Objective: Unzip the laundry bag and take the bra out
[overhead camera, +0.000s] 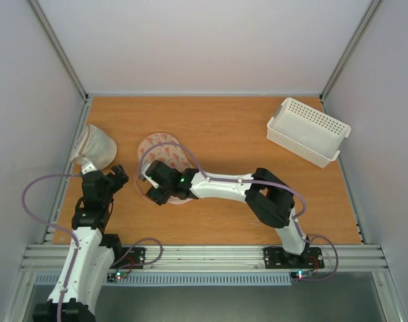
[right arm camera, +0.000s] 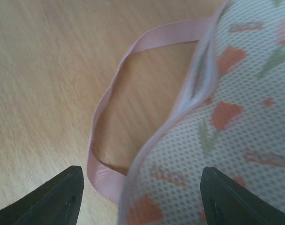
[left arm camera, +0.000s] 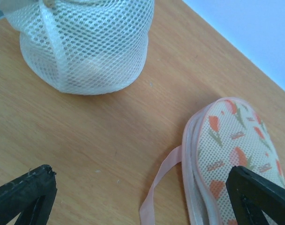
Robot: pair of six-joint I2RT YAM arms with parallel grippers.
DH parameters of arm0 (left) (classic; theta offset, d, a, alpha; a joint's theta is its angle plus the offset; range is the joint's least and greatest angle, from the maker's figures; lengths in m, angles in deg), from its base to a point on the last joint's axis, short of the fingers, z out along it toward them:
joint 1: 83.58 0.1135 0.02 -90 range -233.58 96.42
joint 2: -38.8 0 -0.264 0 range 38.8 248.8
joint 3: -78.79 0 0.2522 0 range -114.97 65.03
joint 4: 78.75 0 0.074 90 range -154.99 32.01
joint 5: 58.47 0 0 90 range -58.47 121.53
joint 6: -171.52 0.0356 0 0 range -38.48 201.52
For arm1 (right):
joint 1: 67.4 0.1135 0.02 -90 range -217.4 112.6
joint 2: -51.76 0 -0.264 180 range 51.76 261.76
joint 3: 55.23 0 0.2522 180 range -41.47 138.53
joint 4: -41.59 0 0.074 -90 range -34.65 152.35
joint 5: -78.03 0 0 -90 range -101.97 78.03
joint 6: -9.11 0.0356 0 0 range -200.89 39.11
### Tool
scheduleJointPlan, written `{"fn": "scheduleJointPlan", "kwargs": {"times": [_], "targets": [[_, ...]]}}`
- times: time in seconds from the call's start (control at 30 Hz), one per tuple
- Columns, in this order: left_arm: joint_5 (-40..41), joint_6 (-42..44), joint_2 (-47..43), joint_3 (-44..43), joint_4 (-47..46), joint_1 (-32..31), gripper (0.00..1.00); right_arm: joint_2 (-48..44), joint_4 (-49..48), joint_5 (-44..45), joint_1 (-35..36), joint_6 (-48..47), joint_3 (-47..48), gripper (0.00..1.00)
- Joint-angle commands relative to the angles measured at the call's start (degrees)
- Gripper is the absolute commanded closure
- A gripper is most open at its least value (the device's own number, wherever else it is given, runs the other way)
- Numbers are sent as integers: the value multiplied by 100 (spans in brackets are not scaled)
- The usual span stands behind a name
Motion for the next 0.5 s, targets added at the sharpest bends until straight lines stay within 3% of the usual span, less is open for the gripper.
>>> {"fn": "scheduleJointPlan", "kwargs": {"times": [0.0, 0.33, 0.47], "targets": [[10, -147, -180, 82, -496, 64, 1, 271, 202, -145, 52, 1, 417, 30], [-162, -307, -224, 169, -601, 79, 1, 677, 476, 299, 67, -24, 720, 44], [-170, -303, -210, 176, -602, 90, 1, 878, 658, 1226, 217, -251, 801, 44]]}}
